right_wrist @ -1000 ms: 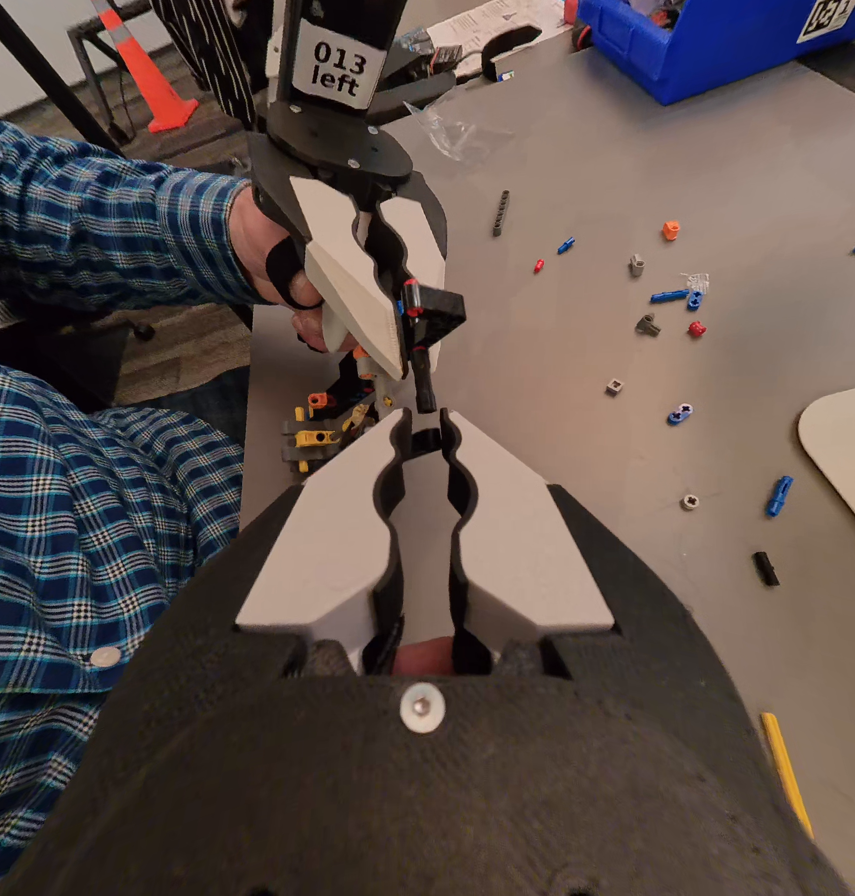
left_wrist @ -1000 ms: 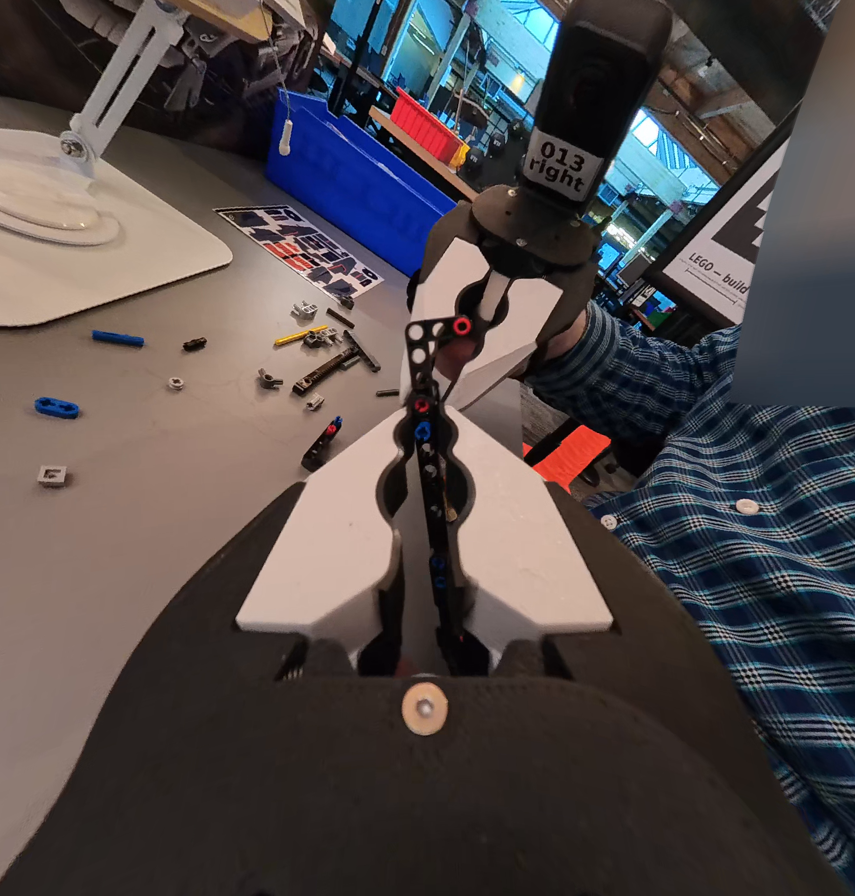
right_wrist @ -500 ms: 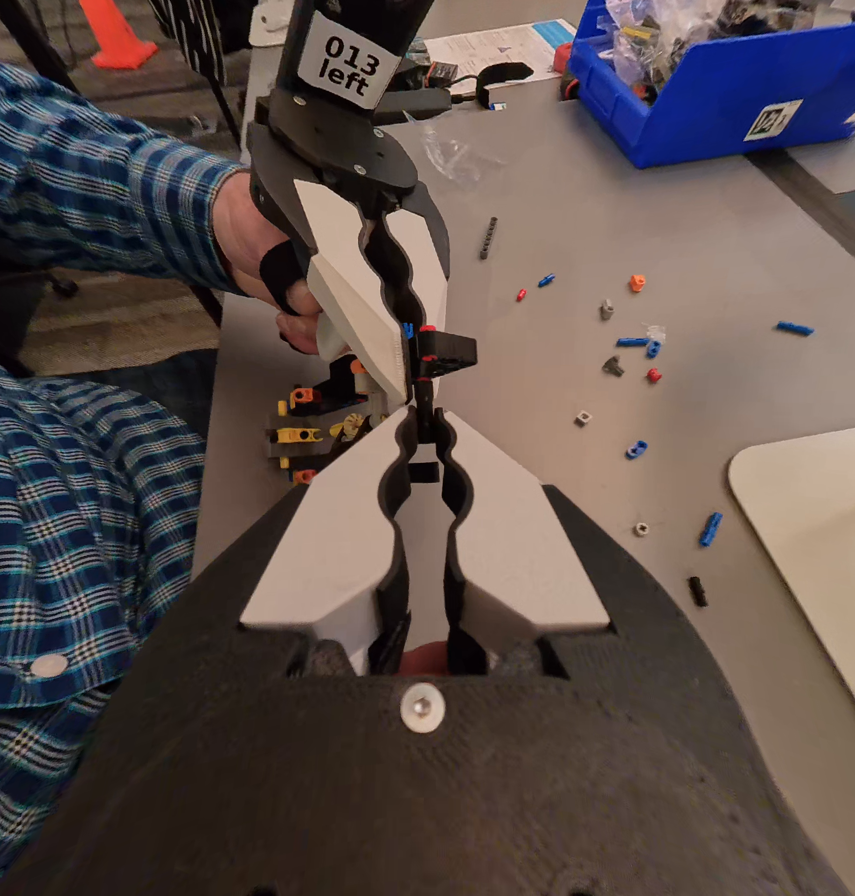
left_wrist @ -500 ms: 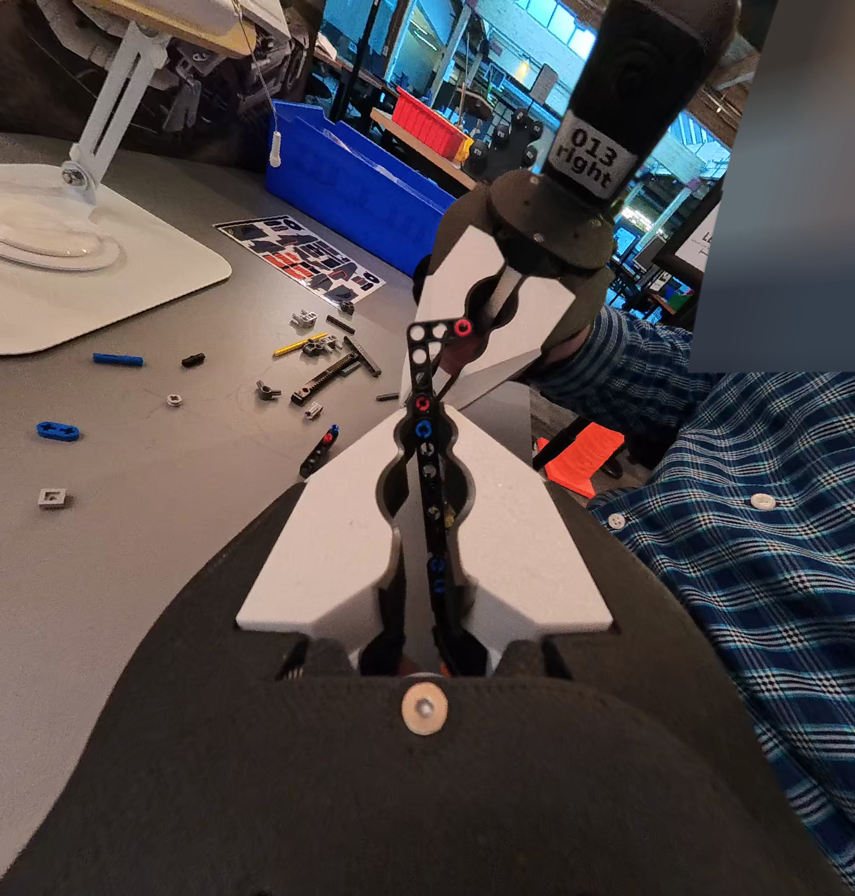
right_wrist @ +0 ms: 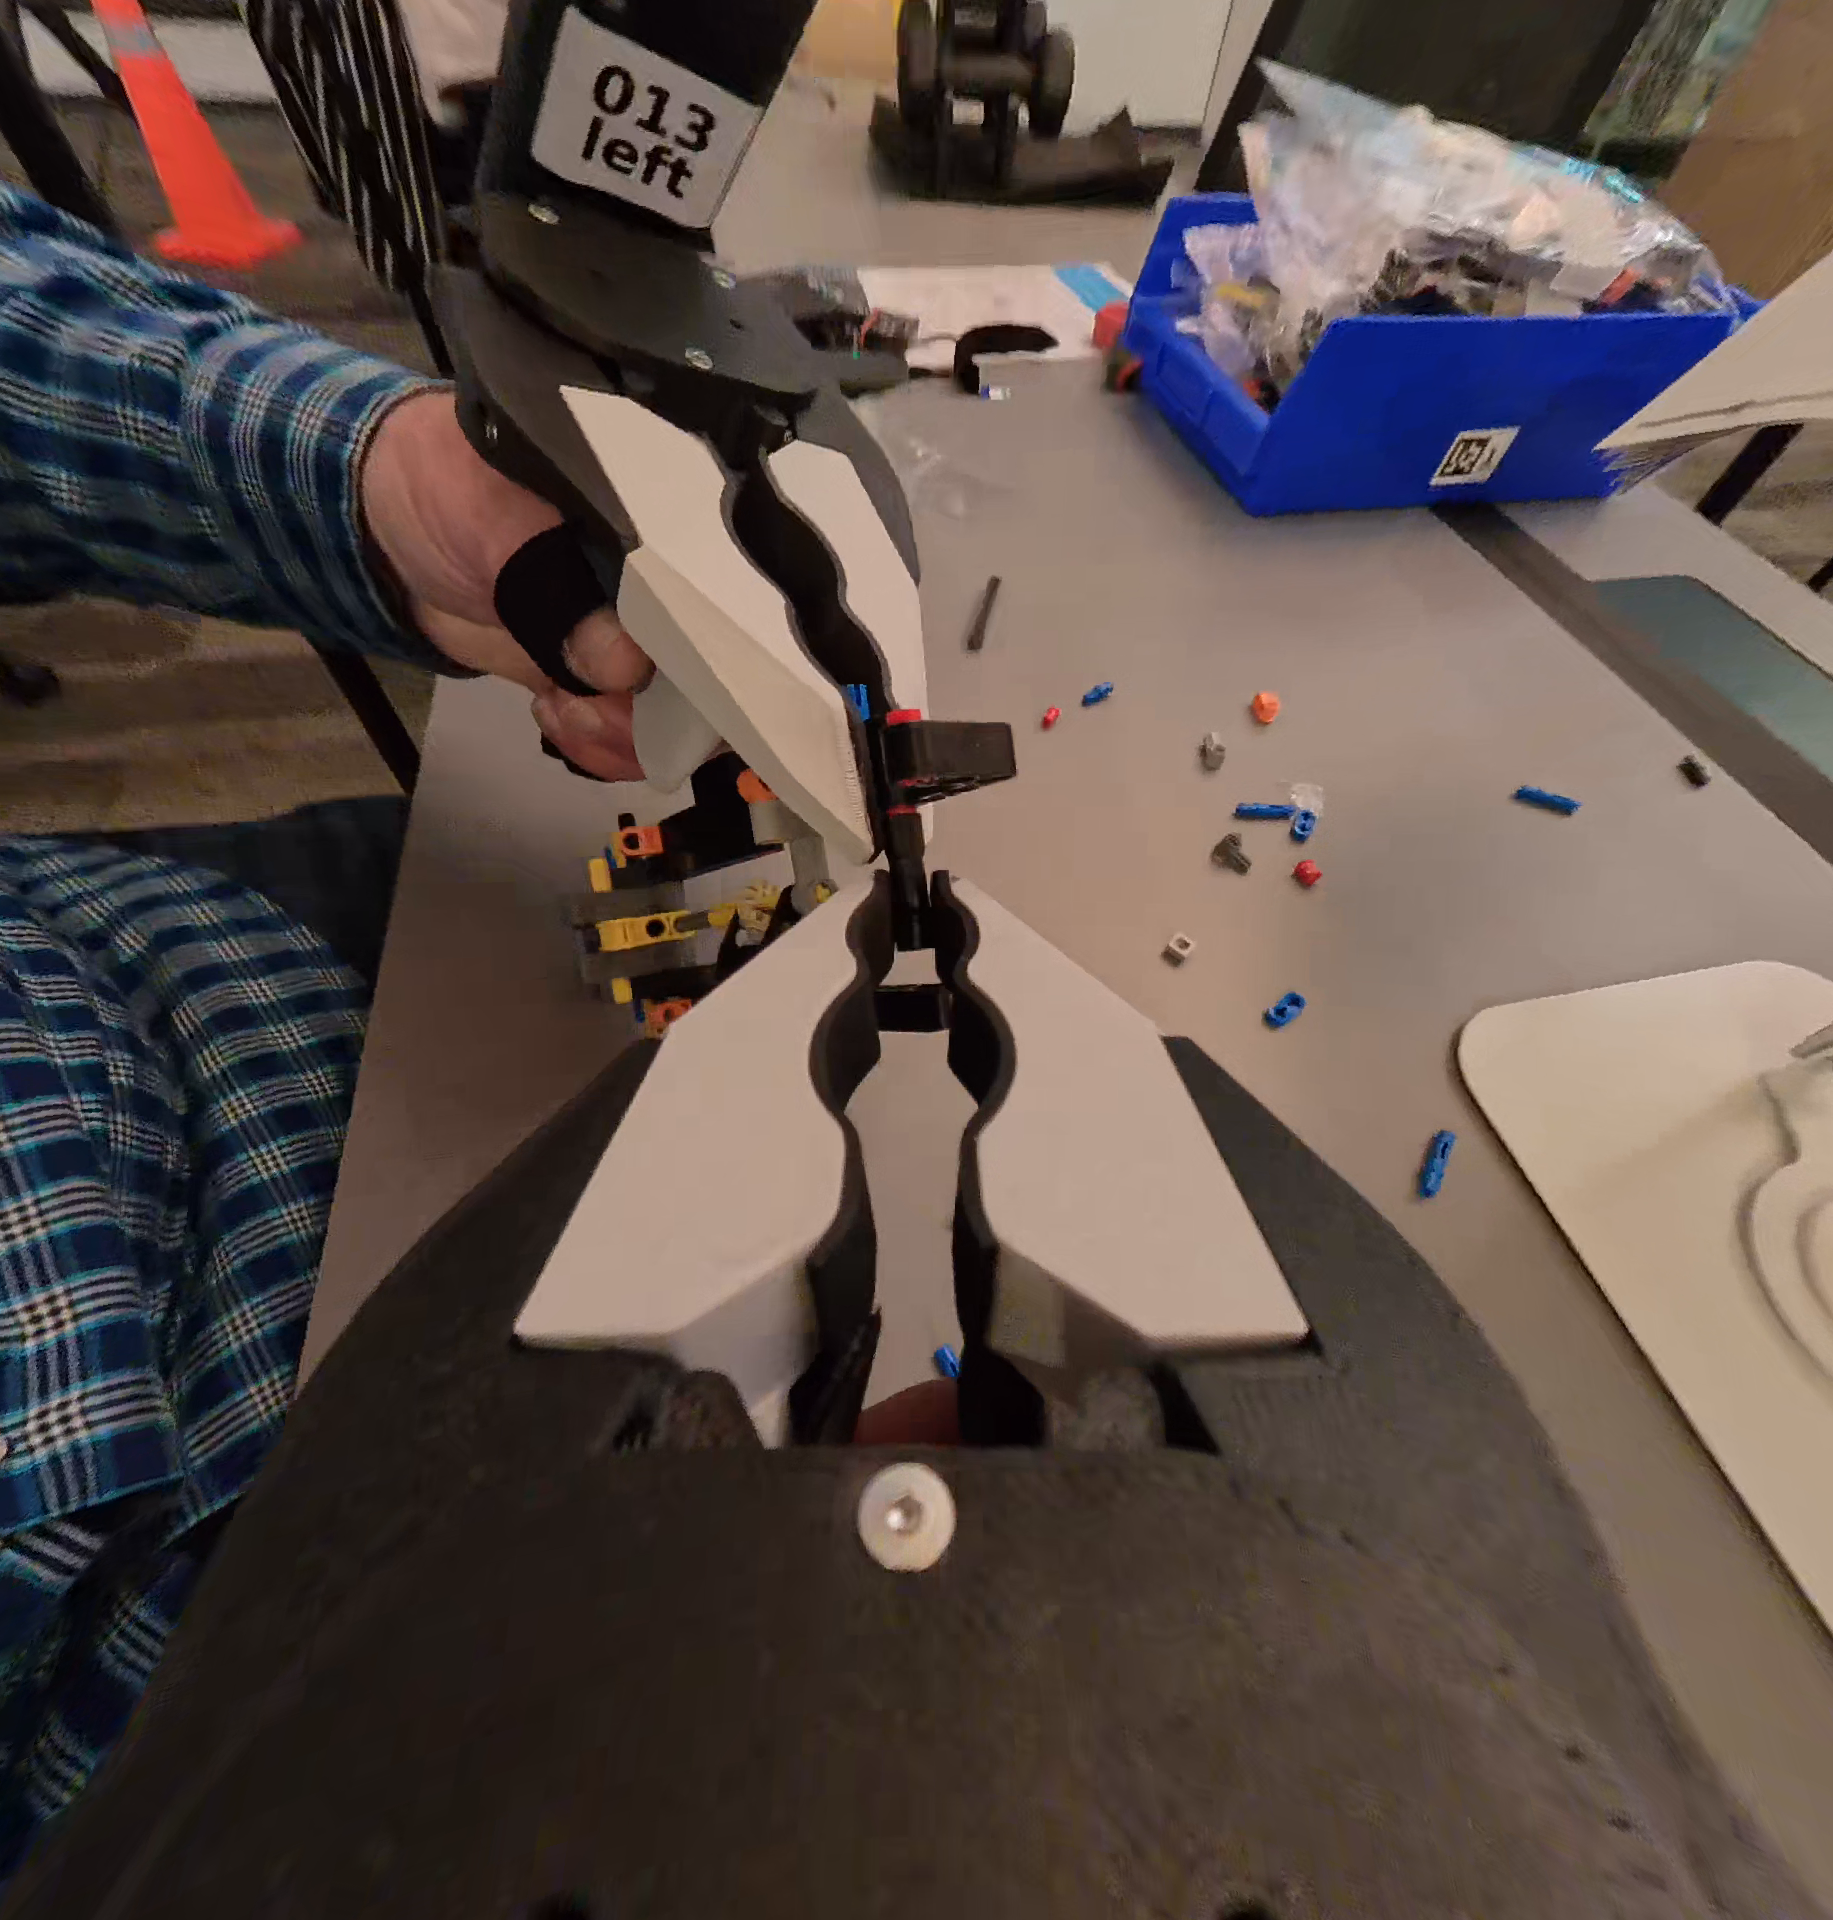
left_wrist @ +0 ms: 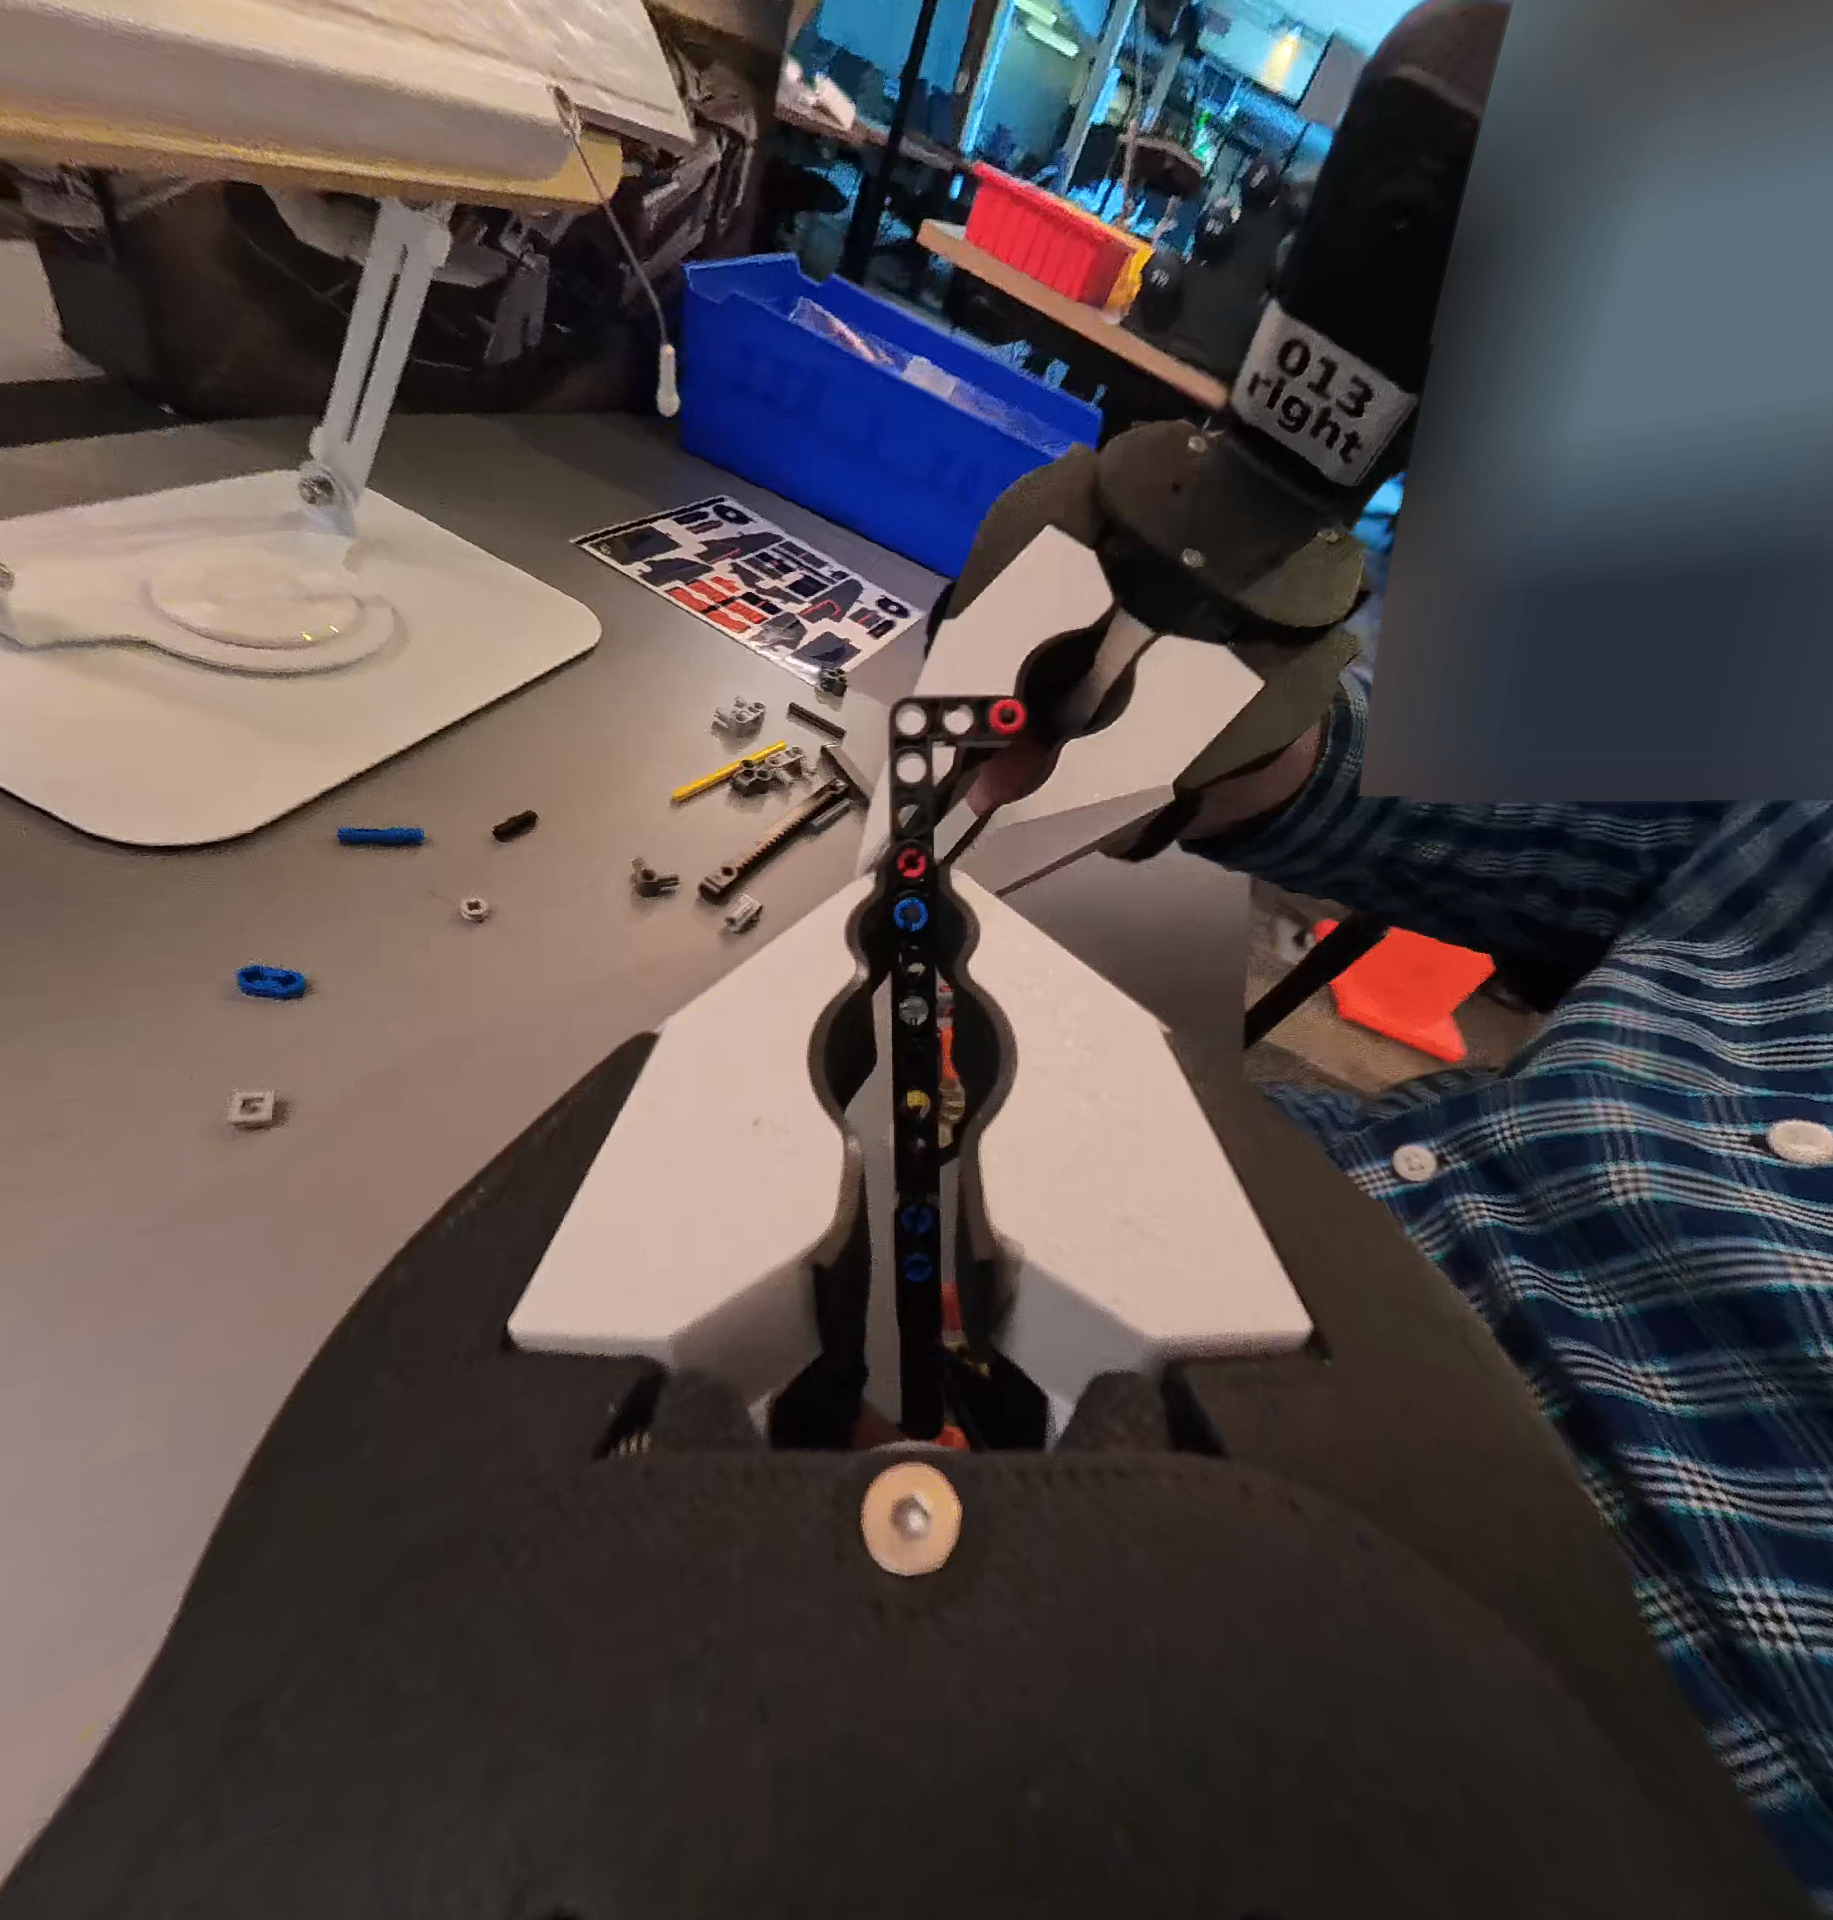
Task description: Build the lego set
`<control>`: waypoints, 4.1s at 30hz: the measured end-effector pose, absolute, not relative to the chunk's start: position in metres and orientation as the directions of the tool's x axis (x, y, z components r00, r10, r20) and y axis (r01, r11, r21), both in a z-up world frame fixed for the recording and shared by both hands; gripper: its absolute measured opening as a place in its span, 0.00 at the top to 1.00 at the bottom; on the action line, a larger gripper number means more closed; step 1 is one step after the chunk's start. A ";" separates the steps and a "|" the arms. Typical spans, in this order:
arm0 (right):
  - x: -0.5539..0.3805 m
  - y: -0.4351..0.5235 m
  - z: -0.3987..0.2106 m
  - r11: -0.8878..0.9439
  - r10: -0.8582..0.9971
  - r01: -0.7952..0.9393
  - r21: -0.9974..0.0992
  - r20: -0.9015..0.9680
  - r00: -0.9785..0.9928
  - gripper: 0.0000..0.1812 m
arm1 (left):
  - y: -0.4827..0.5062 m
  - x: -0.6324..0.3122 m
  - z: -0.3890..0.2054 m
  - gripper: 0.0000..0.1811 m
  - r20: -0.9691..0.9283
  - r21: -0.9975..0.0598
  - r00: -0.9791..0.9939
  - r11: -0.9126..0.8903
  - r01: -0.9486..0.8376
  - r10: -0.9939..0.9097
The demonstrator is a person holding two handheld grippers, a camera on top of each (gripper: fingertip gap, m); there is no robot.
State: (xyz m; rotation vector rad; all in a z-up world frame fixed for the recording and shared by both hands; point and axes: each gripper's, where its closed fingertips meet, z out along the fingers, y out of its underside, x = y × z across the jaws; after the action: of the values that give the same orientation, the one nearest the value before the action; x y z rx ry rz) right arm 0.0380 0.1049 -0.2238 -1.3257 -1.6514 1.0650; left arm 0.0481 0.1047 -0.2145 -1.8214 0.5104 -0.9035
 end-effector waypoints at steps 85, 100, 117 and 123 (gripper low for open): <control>0.034 0.108 -0.230 0.098 0.993 0.537 -0.838 0.050 -0.103 0.98 | 0.108 0.040 -0.219 0.97 0.644 -0.763 0.437 -0.560 0.322 -0.628; 0.037 0.105 -0.226 0.152 0.986 0.519 -0.841 0.090 -0.144 0.98 | 0.104 0.043 -0.215 0.97 0.670 -0.742 0.376 -0.575 0.345 -0.640; 0.039 0.106 -0.223 0.146 0.988 0.512 -0.846 0.096 -0.123 0.98 | 0.105 0.045 -0.213 0.97 0.682 -0.730 0.361 -0.567 0.381 -0.636; 0.039 0.106 -0.223 0.113 0.992 0.503 -0.857 0.066 -0.110 0.98 | 0.105 0.045 -0.213 0.97 0.686 -0.726 0.360 -0.567 0.389 -0.632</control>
State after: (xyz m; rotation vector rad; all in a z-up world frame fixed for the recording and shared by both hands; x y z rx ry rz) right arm 0.0391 0.1057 -0.2234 -1.4699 -1.7048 0.9026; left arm 0.0447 0.1052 -0.2131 -1.6924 0.2185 -1.3773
